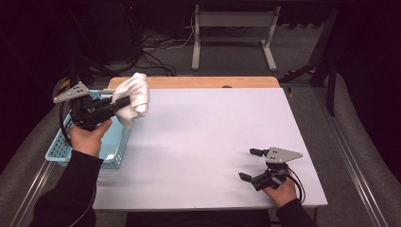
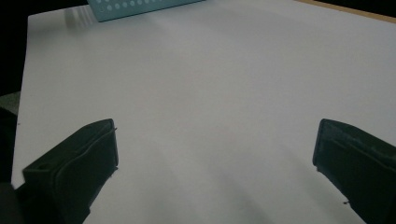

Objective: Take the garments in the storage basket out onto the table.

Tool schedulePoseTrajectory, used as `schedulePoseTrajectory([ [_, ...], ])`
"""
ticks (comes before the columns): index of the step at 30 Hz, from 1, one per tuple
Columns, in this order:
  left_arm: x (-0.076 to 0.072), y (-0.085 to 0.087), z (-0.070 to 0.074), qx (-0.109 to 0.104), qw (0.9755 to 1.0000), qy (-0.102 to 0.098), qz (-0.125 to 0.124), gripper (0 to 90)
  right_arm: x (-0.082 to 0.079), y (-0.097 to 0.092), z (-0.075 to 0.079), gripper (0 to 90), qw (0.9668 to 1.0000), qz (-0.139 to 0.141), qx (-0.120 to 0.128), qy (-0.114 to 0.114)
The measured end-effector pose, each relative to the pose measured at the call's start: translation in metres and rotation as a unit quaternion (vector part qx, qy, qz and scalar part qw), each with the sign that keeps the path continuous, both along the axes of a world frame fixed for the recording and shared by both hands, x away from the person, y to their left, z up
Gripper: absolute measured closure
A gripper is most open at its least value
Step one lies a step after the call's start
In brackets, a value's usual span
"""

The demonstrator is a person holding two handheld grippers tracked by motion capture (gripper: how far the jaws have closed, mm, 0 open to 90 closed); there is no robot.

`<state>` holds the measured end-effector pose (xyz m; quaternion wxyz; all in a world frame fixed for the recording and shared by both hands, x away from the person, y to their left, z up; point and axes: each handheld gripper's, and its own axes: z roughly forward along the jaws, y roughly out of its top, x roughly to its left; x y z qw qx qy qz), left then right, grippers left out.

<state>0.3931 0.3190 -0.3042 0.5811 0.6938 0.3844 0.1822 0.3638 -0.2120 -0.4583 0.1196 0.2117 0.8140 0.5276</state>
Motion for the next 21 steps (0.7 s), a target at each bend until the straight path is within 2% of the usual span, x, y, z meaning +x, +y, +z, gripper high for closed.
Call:
schedulePoseTrajectory([
  [8, -0.003, -0.035, -0.006, 0.000, 0.9989, -0.002, -0.048, 69.4, 0.000, 0.000, 0.000, 0.8, 1.0000, 0.001, 0.001, 0.000],
  [11, -0.003, -0.042, -0.008, 0.001, 0.9983, -0.001, -0.058, 69.4, 0.000, 0.000, 0.000, 0.8, 1.0000, 0.001, 0.001, -0.001],
  [13, -0.003, -0.052, -0.012, 0.000, 0.9974, 0.001, -0.073, 69.4, 0.000, 0.000, 0.000, 0.8, 1.0000, 0.001, 0.003, 0.001],
  [21, -0.002, -0.075, -0.029, -0.010, 0.9947, 0.011, -0.102, 69.3, 0.000, -0.001, 0.000, 0.8, 1.0000, 0.001, 0.003, 0.001],
])
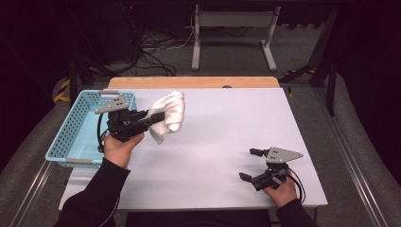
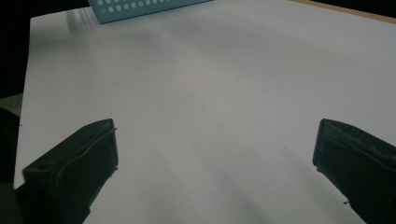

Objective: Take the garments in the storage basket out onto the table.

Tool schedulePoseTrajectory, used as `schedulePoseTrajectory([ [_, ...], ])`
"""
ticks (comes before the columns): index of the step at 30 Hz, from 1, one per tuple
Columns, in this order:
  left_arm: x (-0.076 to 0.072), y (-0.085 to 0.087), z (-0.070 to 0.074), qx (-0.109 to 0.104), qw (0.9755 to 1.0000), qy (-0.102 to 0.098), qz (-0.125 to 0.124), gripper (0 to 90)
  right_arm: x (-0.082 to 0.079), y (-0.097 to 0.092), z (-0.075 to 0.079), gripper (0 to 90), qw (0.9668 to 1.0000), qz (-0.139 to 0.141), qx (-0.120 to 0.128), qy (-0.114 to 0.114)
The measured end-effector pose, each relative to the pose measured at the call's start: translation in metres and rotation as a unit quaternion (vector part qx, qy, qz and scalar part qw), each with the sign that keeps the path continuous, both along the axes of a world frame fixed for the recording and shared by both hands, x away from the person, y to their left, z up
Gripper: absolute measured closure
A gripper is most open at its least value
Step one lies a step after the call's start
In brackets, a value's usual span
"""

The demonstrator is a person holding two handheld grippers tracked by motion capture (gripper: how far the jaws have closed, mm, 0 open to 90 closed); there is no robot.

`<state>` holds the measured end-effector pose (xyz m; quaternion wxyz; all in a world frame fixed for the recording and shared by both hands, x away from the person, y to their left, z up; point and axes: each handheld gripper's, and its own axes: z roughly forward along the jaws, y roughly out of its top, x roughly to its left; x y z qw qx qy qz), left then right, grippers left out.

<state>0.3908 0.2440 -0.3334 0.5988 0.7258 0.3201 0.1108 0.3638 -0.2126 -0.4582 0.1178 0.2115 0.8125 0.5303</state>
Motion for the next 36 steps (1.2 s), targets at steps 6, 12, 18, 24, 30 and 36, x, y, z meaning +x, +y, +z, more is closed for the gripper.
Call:
schedulePoseTrajectory([
  [6, 0.001, -0.018, -0.014, 0.002, 0.9997, 0.005, -0.025, 69.3, 0.000, 0.000, 0.000, 0.8, 1.0000, 0.000, 0.000, 0.000],
  [12, 0.004, -0.033, -0.030, 0.000, 0.9988, 0.017, -0.046, 69.3, 0.000, 0.000, 0.000, 0.8, 1.0000, 0.000, 0.002, 0.001],
  [18, 0.007, -0.047, -0.044, -0.002, 0.9977, 0.024, -0.064, 69.3, 0.000, 0.000, 0.000, 0.8, 1.0000, 0.001, 0.002, 0.001],
  [24, 0.011, -0.063, -0.058, 0.004, 0.9962, 0.031, -0.081, 69.3, 0.000, 0.000, 0.000, 0.8, 1.0000, 0.002, 0.001, 0.000],
  [30, 0.012, -0.073, -0.071, 0.010, 0.9954, 0.038, -0.087, 69.2, 0.000, 0.000, 0.000, 0.8, 1.0000, 0.004, 0.002, 0.000],
  [36, 0.017, -0.080, -0.085, 0.017, 0.9941, 0.049, -0.095, 69.0, 0.000, 0.000, 0.000, 0.8, 1.0000, 0.005, 0.002, 0.000],
])
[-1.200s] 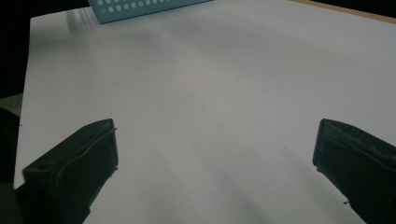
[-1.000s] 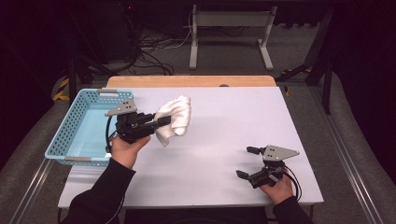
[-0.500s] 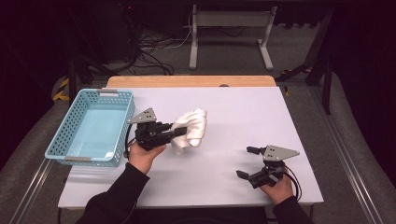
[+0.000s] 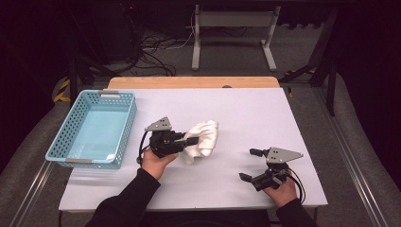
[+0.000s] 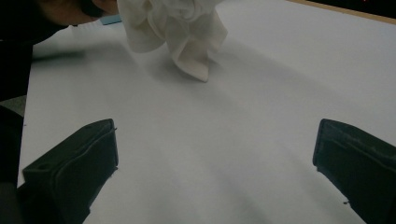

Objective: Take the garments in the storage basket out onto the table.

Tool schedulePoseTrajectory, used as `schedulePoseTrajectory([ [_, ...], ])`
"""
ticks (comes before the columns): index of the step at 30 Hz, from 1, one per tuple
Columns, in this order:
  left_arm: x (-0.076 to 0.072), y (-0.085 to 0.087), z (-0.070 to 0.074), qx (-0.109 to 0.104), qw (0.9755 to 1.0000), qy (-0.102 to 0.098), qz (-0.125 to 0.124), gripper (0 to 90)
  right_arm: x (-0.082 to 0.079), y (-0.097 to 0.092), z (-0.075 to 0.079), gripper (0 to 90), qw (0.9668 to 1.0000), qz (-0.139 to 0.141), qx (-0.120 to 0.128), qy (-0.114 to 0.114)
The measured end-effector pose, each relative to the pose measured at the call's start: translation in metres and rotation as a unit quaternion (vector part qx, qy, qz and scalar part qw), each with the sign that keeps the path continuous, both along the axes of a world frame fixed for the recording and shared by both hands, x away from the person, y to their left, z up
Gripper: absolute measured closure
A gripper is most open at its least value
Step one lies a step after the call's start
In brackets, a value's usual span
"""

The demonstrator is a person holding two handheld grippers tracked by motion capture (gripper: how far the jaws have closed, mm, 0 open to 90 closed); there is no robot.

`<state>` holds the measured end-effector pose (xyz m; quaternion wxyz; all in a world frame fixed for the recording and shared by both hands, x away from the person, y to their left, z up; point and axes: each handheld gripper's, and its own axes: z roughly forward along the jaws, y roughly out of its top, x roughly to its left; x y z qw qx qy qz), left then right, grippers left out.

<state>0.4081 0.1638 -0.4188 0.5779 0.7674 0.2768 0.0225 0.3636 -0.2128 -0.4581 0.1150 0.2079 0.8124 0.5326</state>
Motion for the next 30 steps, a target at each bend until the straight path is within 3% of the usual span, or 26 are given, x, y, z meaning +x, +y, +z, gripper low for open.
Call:
schedulePoseTrajectory([
  [4, 0.007, -0.009, -0.017, 0.034, 0.9988, 0.032, -0.014, 67.3, 0.000, 0.000, 0.000, 0.8, 1.0000, 0.000, 0.000, 0.000],
  [7, 0.009, -0.014, -0.026, 0.055, 0.9978, 0.035, -0.015, 66.3, 0.000, 0.000, 0.000, 0.8, 1.0000, 0.000, 0.000, 0.001],
  [11, 0.008, -0.018, -0.028, 0.071, 0.9969, 0.029, -0.017, 63.9, 0.000, 0.000, 0.000, 0.8, 1.0000, 0.000, 0.000, 0.001],
  [14, 0.009, -0.020, -0.028, 0.073, 0.9967, 0.028, -0.021, 55.4, 0.000, 0.000, 0.000, 0.8, 1.0000, 0.000, -0.001, 0.001],
  [15, 0.009, -0.021, -0.027, 0.073, 0.9967, 0.028, -0.024, 42.6, 0.000, 0.000, 0.000, 0.8, 1.0000, 0.000, -0.001, 0.001],
  [16, 0.009, -0.022, -0.027, 0.072, 0.9968, 0.026, -0.023, 42.6, 0.000, 0.000, 0.000, 0.8, 1.0000, 0.000, -0.001, 0.001],
  [20, 0.009, -0.024, -0.023, 0.079, 0.9965, 0.024, -0.016, 15.9, -0.001, 0.000, 0.000, 0.8, 1.0000, 0.001, 0.000, 0.000],
  [26, 0.007, -0.024, -0.020, 0.078, 0.9966, 0.023, -0.011, 10.6, -0.001, 0.000, 0.000, 0.8, 1.0000, 0.001, 0.002, 0.000],
  [30, 0.005, -0.023, -0.015, 0.078, 0.9968, 0.013, -0.011, 10.1, -0.001, 0.000, 0.000, 0.8, 1.0000, 0.001, 0.001, 0.000],
])
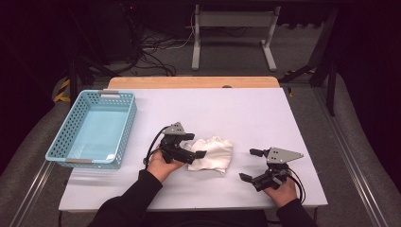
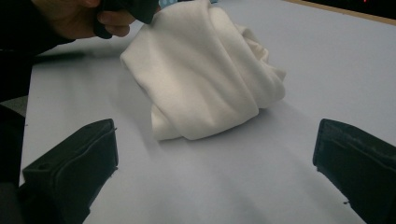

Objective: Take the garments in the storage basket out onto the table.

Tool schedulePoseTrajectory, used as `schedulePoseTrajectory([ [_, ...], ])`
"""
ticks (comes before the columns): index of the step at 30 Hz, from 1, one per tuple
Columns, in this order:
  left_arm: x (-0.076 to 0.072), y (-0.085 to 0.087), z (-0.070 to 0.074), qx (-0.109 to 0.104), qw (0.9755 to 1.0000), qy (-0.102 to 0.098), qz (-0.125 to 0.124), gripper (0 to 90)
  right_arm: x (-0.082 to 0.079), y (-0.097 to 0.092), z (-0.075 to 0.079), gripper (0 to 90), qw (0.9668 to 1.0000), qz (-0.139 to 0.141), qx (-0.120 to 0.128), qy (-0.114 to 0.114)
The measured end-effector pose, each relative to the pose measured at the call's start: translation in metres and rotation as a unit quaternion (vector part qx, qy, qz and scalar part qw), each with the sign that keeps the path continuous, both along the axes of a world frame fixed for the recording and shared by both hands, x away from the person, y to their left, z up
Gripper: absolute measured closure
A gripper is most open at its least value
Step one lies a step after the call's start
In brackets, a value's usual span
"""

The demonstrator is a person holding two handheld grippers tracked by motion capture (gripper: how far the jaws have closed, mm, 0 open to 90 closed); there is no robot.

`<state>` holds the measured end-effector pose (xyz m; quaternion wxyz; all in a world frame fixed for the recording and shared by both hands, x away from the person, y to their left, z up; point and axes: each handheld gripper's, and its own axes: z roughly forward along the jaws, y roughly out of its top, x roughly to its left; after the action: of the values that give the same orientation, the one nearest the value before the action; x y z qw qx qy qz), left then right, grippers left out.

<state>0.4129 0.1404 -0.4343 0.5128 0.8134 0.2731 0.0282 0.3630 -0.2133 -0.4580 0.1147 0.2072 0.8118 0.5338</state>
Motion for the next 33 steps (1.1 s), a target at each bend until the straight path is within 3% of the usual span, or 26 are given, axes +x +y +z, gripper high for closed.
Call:
schedulePoseTrajectory([
  [18, -0.008, 0.015, 0.029, -0.019, 0.9987, -0.045, 0.012, 9.9, 0.000, 0.000, 0.000, 0.8, 1.0000, -0.002, -0.001, 0.000],
  [25, -0.010, 0.021, 0.035, -0.022, 0.9983, -0.051, 0.020, 9.9, 0.000, -0.001, 0.000, 0.8, 1.0000, -0.002, 0.001, 0.000],
  [33, -0.014, 0.042, 0.044, -0.015, 0.9966, -0.069, 0.041, 9.5, 0.000, -0.001, 0.000, 0.8, 1.0000, -0.003, 0.002, 0.001],
])
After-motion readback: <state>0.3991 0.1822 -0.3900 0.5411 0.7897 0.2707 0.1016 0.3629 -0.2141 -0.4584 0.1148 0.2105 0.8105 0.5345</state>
